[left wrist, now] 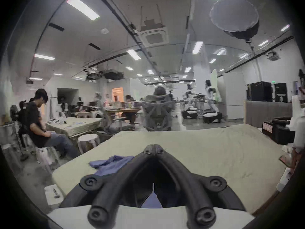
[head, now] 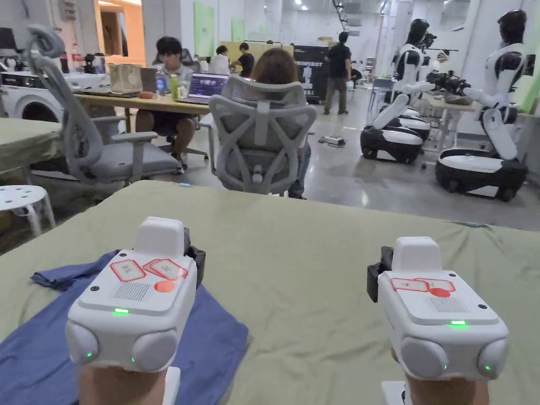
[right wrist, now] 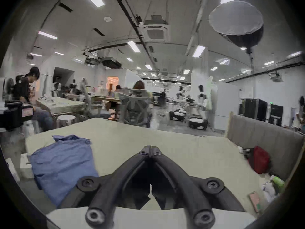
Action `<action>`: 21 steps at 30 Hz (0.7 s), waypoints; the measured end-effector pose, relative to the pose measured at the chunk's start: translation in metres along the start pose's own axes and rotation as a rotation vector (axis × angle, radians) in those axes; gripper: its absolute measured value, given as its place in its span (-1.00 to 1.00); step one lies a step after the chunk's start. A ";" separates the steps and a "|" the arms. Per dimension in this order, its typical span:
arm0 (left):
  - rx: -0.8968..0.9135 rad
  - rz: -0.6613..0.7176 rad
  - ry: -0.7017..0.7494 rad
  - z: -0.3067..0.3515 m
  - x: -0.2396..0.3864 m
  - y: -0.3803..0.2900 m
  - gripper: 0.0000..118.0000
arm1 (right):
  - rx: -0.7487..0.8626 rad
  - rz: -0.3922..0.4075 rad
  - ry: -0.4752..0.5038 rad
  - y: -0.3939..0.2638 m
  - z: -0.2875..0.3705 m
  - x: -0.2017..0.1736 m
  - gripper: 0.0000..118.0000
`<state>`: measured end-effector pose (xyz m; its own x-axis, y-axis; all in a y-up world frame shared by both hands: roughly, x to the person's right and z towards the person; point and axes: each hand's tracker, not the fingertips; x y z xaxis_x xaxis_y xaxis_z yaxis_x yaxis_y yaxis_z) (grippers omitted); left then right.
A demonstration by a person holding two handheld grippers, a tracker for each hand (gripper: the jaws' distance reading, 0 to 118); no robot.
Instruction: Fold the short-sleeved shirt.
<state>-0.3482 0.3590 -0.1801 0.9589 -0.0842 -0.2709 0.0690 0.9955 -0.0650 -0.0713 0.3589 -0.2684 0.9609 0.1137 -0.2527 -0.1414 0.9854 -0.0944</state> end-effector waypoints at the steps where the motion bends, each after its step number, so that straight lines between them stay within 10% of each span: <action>1: -0.005 -0.005 0.050 0.005 -0.021 0.000 -1.00 | 0.001 0.006 0.057 0.002 -0.005 -0.022 -1.00; 9: -0.104 0.038 0.221 0.020 -0.116 -0.022 -1.00 | -0.032 0.038 0.306 -0.009 -0.023 -0.129 -1.00; 21: -0.610 0.033 -0.123 -0.190 -0.069 -0.080 -1.00 | -0.122 0.070 0.309 -0.034 -0.084 -0.133 -1.00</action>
<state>-0.4716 0.2769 -0.3384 0.9850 -0.0124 -0.1720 -0.0957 0.7902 -0.6053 -0.2147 0.3000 -0.3126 0.8327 0.1181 -0.5410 -0.2499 0.9520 -0.1767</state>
